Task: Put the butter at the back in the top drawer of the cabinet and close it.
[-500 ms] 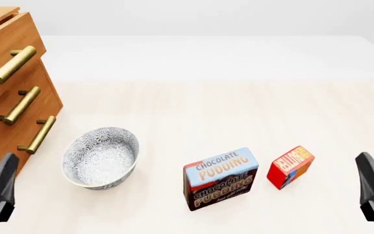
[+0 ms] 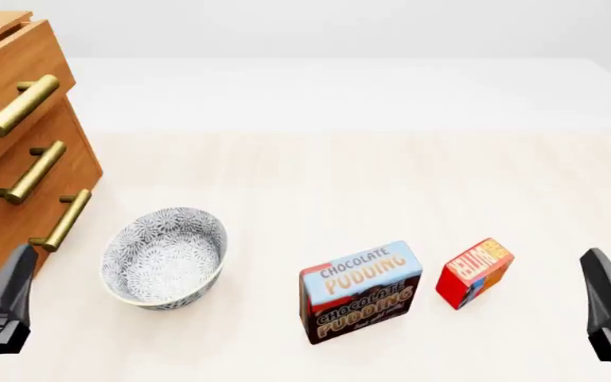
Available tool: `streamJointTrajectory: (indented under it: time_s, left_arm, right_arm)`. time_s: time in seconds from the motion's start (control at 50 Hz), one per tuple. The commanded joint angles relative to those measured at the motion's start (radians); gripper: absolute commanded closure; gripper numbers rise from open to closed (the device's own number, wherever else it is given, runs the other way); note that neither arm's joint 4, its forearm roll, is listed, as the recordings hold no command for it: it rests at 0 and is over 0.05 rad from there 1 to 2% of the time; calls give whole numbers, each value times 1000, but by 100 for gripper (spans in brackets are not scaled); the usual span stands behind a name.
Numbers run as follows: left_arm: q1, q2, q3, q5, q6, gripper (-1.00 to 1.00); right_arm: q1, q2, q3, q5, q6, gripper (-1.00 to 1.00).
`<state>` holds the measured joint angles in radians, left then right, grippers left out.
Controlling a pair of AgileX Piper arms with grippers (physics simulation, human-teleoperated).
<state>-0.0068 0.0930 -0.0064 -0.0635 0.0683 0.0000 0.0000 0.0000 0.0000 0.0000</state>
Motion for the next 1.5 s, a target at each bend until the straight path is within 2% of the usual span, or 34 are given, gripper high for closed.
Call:
streamJointTrajectory:
  time_s: [0.02, 0.06, 0.1, 0.14, 0.16, 0.2, 0.28, 0.46, 0.54, 0.66, 0.7, 0.84, 1.1, 1.48, 1.5]
  left_arm:
    - [-24, 19, -36, 6, 80, -100]
    - [-24, 19, -36, 6, 80, -100]
    - [-25, 43, -82, 57, 88, -100]
    - [-33, 26, -113, 96, 136, -100]
    - [-42, 17, -157, 144, 167, -100]
    - [-44, 17, -175, 162, 179, -100]
    - [-61, 9, -258, 247, 246, -100]
    - [-79, 61, -330, 319, 349, -100]
    - [-84, 92, -373, 351, 430, -100]
    - [-103, 135, -404, 360, 493, -100]
    - [-117, 179, -418, 361, 487, -100]
    - [-113, 197, -447, 383, 547, -100]
    - [-95, 260, -443, 357, 648, -100]
    - [-44, 352, -465, 315, 754, -100]
    - [-36, 334, -440, 297, 787, -100]
  right_arm:
    - [0, 0, 0, 0, 0, -100]
    - [0, 0, 0, 0, 0, -100]
    - [0, 0, 0, 0, 0, -100]
    - [0, 0, 0, 0, 0, -100]
    - [0, 0, 0, 0, 0, -100]
    - [0, 0, 0, 0, 0, -100]
    - [0, 0, 0, 0, 0, -100]
    - [0, 0, 0, 0, 0, -100]
    - [0, 0, 0, 0, 0, -100]
    - [0, 0, 0, 0, 0, -100]
    - [0, 0, 0, 0, 0, -100]
    - [0, 0, 0, 0, 0, -100]
    - [0, 0, 0, 0, 0, -100]
    - [0, 0, 0, 0, 0, -100]
    - [0, 0, 0, 0, 0, -100]
